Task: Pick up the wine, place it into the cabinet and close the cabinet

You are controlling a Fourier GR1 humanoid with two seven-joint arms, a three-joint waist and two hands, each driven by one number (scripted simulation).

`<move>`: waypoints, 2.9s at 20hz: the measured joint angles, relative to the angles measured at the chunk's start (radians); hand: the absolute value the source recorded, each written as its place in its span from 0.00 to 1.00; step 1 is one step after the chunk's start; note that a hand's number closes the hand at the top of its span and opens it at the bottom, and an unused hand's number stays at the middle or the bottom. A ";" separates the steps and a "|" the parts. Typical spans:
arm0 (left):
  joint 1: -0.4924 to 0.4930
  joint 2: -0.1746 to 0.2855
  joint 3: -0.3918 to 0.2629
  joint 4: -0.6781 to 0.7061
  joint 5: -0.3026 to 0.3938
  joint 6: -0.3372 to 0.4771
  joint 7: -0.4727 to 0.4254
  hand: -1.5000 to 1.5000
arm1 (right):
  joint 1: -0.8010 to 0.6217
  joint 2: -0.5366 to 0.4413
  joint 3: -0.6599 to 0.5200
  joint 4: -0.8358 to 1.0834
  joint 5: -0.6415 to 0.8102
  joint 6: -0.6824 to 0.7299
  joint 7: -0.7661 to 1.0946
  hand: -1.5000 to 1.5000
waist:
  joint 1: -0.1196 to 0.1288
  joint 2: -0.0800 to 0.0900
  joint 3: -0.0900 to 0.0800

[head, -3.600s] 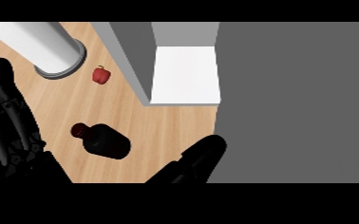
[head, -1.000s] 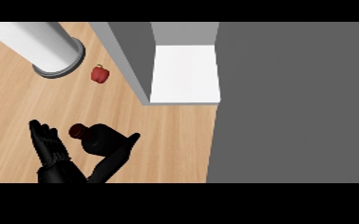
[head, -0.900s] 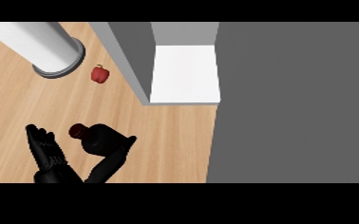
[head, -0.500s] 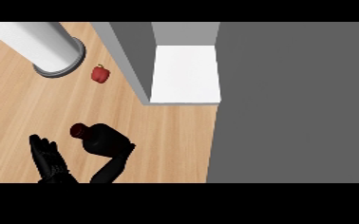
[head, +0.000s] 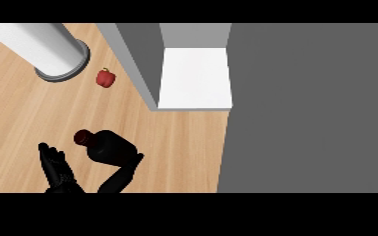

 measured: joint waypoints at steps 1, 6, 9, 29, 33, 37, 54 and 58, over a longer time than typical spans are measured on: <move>-0.001 0.003 -0.005 0.003 0.017 0.002 -0.011 0.00 | 0.005 0.004 0.003 0.001 -0.001 0.002 -0.005 0.00 | -0.001 0.000 0.000; -0.040 -0.002 -0.015 0.044 0.101 0.006 -0.066 0.00 | 0.011 0.010 0.015 0.006 0.000 0.016 -0.025 0.00 | -0.002 0.000 -0.001; -0.059 -0.023 -0.012 0.076 0.145 -0.001 -0.099 0.00 | 0.002 0.013 0.017 0.009 -0.001 0.014 -0.026 0.00 | -0.002 0.001 -0.002; -0.031 -0.283 0.307 0.243 0.560 -0.429 -0.608 1.00 | 0.019 0.008 0.005 0.009 -0.007 0.022 -0.043 0.00 | 0.001 0.001 -0.003; -0.008 -0.336 0.403 0.325 0.656 -0.637 -0.826 1.00 | 0.005 0.000 0.007 0.008 -0.008 0.015 -0.025 0.00 | 0.002 -0.002 0.004; -0.064 -0.332 0.495 0.447 0.723 -0.814 -0.986 1.00 | -0.011 0.001 0.006 0.009 -0.010 0.009 -0.018 0.00 | -0.009 -0.004 0.012; -0.144 -0.163 0.546 0.705 0.833 -1.497 -1.250 1.00 | -0.012 -0.002 0.032 0.007 -0.014 0.005 0.004 0.00 | -0.015 -0.008 0.021; -0.130 -0.177 0.518 0.677 0.808 -1.499 -1.251 1.00 | -0.012 0.004 0.030 0.010 -0.014 0.001 0.004 0.00 | -0.008 -0.008 0.020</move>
